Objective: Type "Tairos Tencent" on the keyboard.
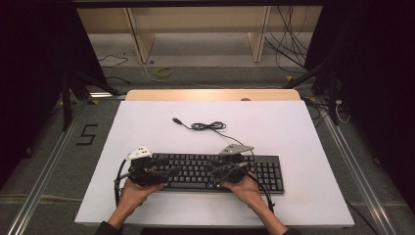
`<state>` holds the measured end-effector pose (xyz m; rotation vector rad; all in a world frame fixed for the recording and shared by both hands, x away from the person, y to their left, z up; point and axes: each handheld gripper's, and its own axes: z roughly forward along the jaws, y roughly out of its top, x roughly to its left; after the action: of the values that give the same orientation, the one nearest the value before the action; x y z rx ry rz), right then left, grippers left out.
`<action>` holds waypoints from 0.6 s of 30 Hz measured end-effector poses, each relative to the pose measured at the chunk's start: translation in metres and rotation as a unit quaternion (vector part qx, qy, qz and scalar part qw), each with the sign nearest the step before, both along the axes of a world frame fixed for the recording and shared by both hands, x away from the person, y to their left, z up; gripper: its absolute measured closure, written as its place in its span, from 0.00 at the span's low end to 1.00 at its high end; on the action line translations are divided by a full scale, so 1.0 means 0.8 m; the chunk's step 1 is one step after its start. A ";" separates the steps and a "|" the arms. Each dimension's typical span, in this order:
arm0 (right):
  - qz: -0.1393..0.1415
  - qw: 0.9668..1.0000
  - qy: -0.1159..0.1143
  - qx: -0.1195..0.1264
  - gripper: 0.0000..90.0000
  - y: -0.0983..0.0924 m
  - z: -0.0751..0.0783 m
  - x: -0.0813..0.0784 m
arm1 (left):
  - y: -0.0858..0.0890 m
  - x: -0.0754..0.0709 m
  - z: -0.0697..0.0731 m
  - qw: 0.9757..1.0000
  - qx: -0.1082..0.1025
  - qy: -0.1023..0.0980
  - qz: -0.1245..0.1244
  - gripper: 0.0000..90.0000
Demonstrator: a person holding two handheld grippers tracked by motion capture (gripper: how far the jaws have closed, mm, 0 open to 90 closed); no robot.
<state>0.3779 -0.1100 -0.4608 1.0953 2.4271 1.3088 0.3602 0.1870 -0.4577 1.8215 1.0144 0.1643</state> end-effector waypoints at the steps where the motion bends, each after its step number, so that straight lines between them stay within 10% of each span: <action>1: 0.001 1.000 -0.001 -0.002 0.86 0.001 0.000 0.001 | 0.001 -0.001 0.000 1.000 0.000 0.000 0.001 0.33; 18: 0.000 0.999 0.010 -0.037 1.00 0.014 -0.013 0.012 | 0.019 -0.008 -0.003 1.000 -0.004 -0.002 0.021 0.31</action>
<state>0.3876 -0.0987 -0.4715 1.0932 2.4683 1.2036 0.3536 0.2023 -0.4605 1.7927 1.0490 0.1889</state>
